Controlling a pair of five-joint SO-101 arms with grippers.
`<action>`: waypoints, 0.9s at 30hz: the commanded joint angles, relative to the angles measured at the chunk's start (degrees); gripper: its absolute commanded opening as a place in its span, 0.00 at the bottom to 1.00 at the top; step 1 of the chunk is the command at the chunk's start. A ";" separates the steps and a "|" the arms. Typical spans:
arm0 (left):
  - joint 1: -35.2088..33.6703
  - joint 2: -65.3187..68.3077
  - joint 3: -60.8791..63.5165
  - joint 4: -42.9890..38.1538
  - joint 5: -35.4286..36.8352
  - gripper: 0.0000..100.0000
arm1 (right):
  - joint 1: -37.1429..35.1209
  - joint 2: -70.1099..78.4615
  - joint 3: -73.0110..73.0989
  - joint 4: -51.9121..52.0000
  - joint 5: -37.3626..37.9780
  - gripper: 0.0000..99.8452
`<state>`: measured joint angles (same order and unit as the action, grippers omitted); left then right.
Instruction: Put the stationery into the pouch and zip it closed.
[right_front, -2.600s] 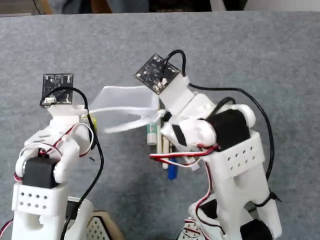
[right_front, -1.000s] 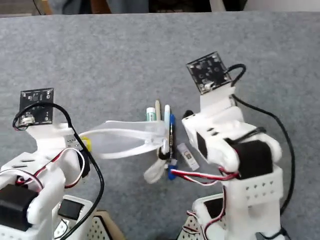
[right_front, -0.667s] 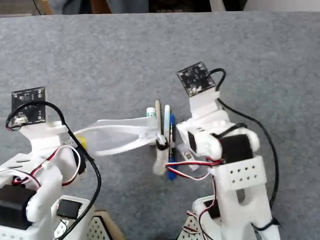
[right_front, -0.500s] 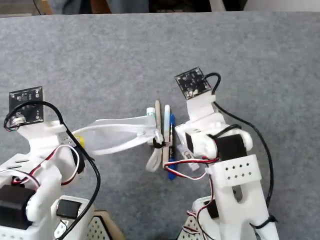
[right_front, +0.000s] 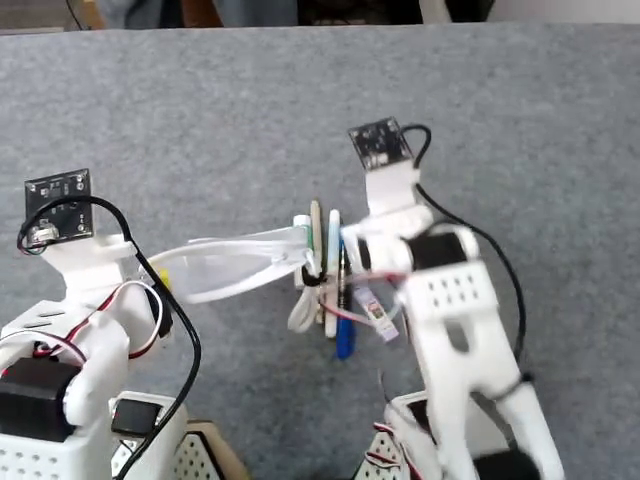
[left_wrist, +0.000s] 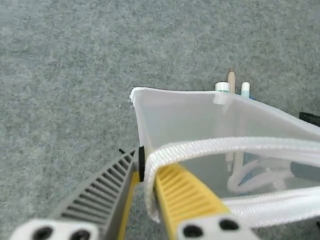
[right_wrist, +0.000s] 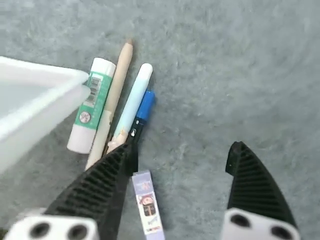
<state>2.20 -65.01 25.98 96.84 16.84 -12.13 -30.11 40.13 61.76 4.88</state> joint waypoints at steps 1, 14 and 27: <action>-2.07 2.64 -0.57 -1.67 0.44 0.03 | 0.62 11.65 -11.03 2.64 -4.22 0.29; -14.64 20.04 -5.58 -1.67 0.18 0.03 | -3.52 41.98 -37.41 12.13 -11.16 0.29; -14.46 21.01 -5.32 -1.85 0.35 0.03 | -3.87 59.74 -54.81 13.45 -11.25 0.28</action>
<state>-12.13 -46.02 20.62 95.52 16.84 -15.12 27.74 -9.27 73.71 -5.76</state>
